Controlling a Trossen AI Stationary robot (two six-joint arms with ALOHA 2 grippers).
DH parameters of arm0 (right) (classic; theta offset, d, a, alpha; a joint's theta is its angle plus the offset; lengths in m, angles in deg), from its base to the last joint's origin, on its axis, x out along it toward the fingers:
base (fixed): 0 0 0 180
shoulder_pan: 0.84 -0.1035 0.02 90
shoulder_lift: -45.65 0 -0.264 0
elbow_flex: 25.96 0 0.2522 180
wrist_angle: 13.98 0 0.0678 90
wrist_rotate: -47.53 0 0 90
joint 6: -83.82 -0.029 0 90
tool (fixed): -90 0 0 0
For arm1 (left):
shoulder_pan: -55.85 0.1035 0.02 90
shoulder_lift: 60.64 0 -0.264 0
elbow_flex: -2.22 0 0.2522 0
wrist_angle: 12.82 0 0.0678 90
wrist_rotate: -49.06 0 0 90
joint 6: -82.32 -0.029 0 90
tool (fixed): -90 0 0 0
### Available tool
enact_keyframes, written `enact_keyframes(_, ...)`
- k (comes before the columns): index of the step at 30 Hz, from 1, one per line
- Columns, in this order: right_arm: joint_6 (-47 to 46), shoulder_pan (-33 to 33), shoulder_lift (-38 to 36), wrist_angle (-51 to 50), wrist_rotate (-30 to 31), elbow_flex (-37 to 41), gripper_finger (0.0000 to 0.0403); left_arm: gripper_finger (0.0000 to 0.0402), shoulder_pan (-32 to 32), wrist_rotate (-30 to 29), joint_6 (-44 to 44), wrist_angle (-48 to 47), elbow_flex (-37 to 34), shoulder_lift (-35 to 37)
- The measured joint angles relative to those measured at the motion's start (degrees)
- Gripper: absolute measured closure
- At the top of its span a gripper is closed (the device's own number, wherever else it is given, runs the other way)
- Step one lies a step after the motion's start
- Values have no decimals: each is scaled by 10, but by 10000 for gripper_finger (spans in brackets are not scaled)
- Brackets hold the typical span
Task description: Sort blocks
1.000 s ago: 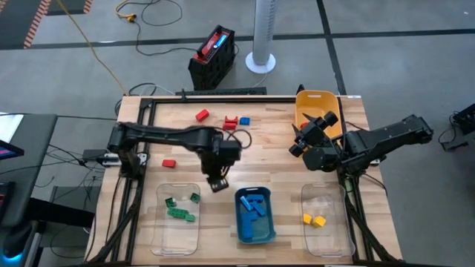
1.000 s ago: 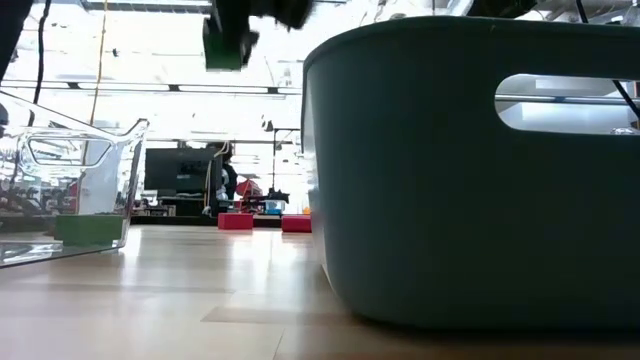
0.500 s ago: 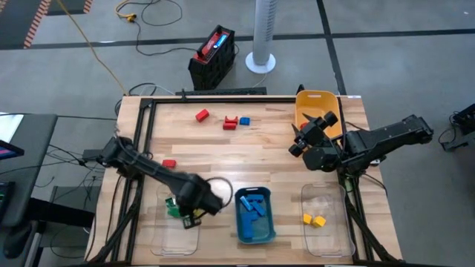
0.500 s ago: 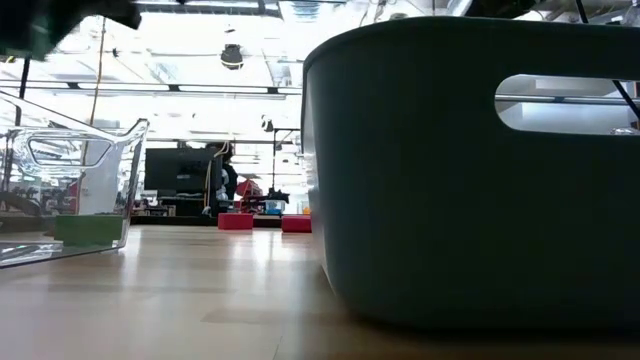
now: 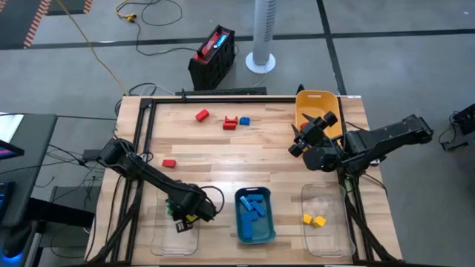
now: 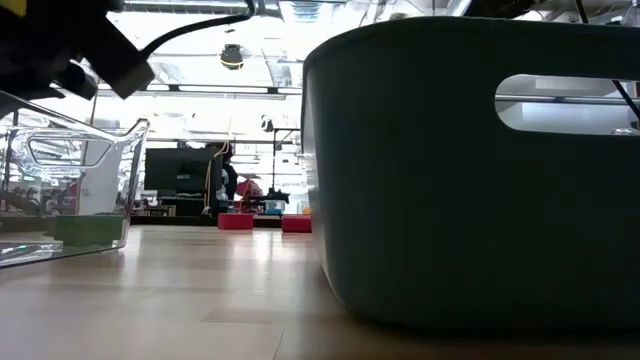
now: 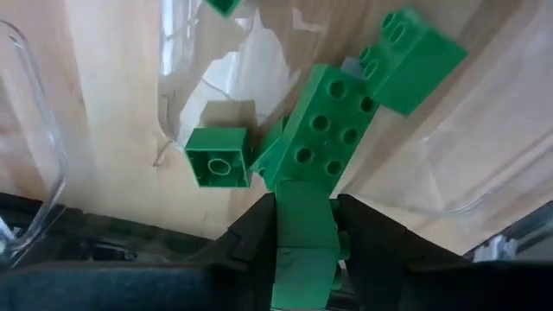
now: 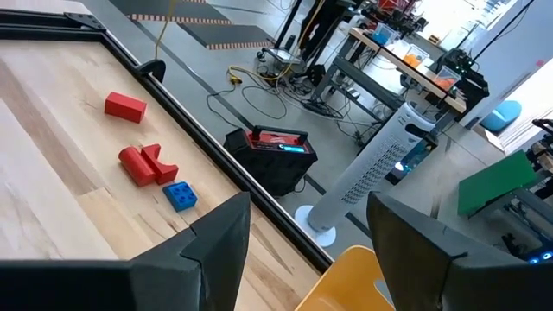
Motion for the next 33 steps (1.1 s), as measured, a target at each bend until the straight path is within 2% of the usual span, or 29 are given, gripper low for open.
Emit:
enact_keyframes(8, 0, 0, 0, 0, -1, 0, 159, 219, 10, 2, -12, 2, 14, 0)
enact_keyframes(13, 0, 0, 0, 0, -1, 0, 159, 199, 30, 7, -54, -108, 70, 0)
enact_keyframes(18, 0, 0, 0, 1, -1, 0, 159, 205, 50, -119, -88, -111, 106, 50)
enact_keyframes(23, 0, 0, 0, 1, -2, 0, 159, 217, 95, -202, -90, -101, 62, 137)
enact_keyframes(30, 1, 6, 0, 0, -2, 0, 159, 225, 156, -267, -86, -53, 2, 240)
enact_keyframes(33, 0, 8, 0, 0, -2, 0, 159, 226, 188, -278, -88, -70, -50, 272)
